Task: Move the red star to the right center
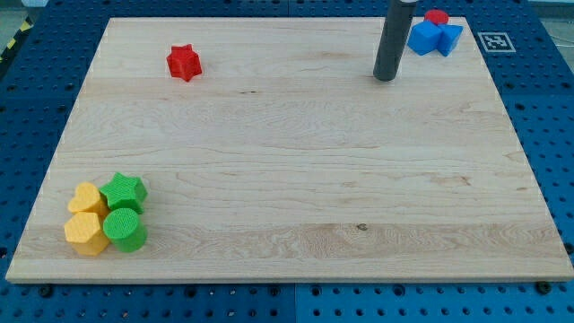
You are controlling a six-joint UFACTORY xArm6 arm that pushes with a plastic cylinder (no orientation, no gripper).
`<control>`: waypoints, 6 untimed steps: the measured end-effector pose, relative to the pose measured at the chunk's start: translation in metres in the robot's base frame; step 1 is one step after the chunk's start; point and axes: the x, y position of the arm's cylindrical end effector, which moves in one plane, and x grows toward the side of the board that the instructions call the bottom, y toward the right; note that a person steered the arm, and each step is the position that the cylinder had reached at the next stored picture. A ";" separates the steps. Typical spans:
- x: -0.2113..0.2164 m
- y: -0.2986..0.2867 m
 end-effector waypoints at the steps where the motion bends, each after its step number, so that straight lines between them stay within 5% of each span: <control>1: 0.000 -0.031; 4: 0.016 -0.176; 6: -0.063 -0.199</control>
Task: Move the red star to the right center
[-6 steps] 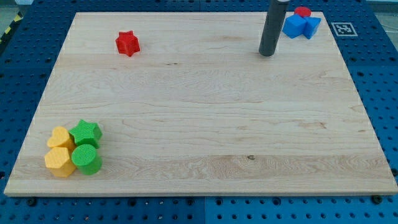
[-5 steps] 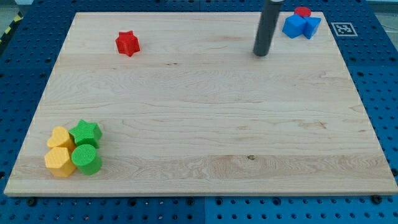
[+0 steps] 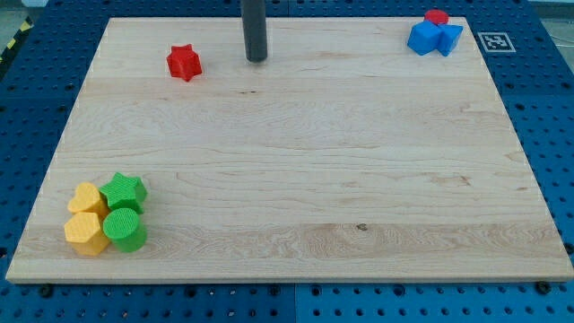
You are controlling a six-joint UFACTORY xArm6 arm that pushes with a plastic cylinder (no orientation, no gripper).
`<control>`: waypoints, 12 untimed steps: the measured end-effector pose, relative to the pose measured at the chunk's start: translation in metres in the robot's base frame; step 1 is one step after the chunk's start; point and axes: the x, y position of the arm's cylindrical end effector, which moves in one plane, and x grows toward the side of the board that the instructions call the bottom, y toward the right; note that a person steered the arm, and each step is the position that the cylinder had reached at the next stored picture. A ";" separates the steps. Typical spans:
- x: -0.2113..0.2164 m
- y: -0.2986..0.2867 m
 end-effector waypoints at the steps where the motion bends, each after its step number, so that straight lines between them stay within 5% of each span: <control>1: -0.026 -0.048; 3: -0.006 -0.158; 6: 0.064 0.058; 8: 0.037 -0.003; 11: 0.094 0.018; 12: 0.084 -0.028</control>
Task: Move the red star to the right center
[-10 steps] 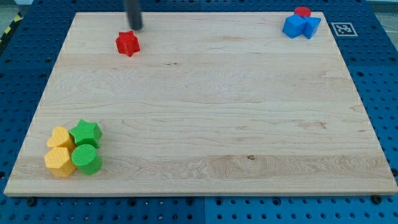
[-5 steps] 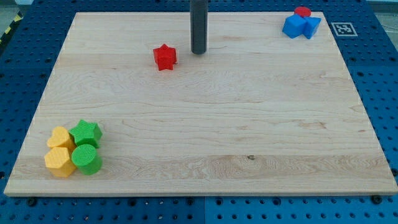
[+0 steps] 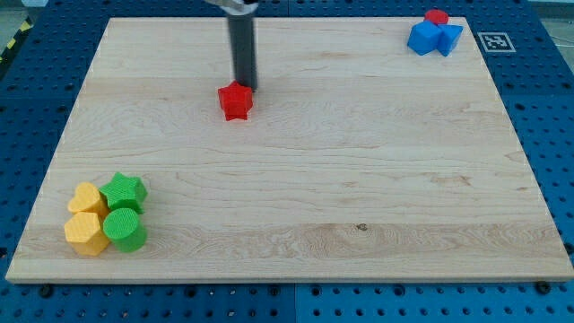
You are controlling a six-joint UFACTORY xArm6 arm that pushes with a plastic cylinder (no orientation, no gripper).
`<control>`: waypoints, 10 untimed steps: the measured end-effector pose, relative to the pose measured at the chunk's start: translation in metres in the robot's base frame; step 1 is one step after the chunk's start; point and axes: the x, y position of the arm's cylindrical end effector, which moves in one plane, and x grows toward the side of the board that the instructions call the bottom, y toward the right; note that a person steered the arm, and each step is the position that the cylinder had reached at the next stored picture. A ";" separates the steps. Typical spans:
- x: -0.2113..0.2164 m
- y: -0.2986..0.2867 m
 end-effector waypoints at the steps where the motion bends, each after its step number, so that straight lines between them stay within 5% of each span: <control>1: 0.014 -0.046; 2: 0.051 -0.016; 4: 0.056 0.169; 5: 0.052 0.164; 7: 0.042 0.043; 8: 0.007 0.064; 10: 0.006 0.207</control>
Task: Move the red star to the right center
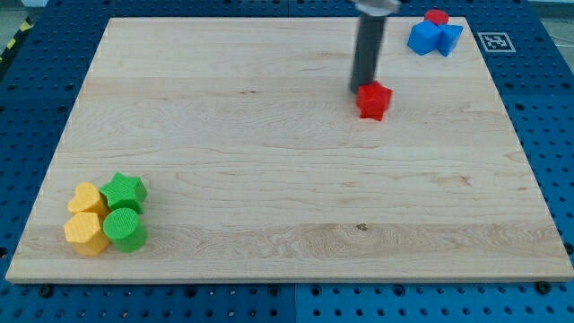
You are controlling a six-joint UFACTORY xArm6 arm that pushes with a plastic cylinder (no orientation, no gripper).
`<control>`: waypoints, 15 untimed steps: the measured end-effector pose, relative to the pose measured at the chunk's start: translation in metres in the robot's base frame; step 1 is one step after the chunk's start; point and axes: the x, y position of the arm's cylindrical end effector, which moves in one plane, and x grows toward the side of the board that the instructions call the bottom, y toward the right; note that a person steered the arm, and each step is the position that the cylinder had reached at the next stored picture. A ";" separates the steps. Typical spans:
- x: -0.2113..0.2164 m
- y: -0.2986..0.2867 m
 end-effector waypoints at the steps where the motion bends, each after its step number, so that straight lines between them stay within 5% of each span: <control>1: -0.001 -0.030; 2: 0.009 -0.075; 4: 0.048 0.022; 5: 0.037 0.049; 7: 0.000 0.001; 8: -0.007 0.049; 12: 0.032 0.039; 15: 0.041 0.099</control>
